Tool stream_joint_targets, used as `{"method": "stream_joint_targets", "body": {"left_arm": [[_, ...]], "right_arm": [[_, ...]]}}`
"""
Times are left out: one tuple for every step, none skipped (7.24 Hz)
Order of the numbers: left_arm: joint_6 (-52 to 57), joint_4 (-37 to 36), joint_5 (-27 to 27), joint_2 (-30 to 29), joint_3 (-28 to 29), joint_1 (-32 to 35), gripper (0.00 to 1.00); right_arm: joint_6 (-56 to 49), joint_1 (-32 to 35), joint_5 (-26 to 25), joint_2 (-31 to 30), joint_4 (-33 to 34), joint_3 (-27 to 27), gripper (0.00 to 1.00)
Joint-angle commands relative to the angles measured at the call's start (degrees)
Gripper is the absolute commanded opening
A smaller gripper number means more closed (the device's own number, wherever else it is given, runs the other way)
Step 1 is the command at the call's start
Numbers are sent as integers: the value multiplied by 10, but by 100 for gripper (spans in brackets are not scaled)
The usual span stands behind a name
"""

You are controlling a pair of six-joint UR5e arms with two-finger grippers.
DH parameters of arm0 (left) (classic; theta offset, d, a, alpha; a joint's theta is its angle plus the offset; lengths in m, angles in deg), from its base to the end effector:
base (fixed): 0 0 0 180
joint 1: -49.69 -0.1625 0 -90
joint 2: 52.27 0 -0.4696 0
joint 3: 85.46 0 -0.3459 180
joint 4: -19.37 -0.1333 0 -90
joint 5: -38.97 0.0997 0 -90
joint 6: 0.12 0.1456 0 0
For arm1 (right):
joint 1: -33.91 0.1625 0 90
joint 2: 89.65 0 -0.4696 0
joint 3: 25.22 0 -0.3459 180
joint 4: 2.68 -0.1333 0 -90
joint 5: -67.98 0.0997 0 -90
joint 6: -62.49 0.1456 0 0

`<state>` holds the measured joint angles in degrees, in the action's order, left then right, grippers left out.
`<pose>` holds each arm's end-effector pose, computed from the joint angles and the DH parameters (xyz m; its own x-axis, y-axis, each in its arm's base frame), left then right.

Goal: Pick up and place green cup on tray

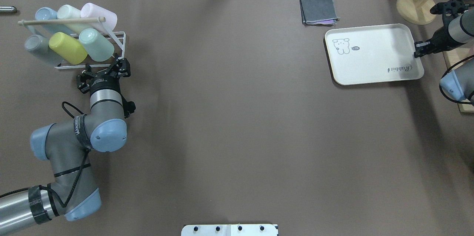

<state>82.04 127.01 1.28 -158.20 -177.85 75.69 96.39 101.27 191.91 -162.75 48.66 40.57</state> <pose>0.4216 -0.4821 0.5188 -0.6272 0.3987 0.6691 -0.7785 -0.2942 -0.5544 -0.1936 -0.5993 0.7071 0.7262 -0.0479 0.6858 -0.0919 0.9818 0.1660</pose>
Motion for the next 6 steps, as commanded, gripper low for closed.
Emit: {"method": "stream_joint_targets", "body": {"left_arm": [[12,15,1,0,4,11,95],[11,15,1,0,4,12,96],[10,16,2,0,3,12,97],[12,24,2,1,2,14,97],[12,24,2,3,4,22,97],[12,25,1,2,8,26,97]], "right_arm": [[3,15,31,1,1,24,0],[3,29,66,1,0,35,0],[3,44,103,1,0,49,0],[6,54,133,1,0,52,0],[21,57,145,1,0,65,0],[40,57,151,4,0,85,0]]}}
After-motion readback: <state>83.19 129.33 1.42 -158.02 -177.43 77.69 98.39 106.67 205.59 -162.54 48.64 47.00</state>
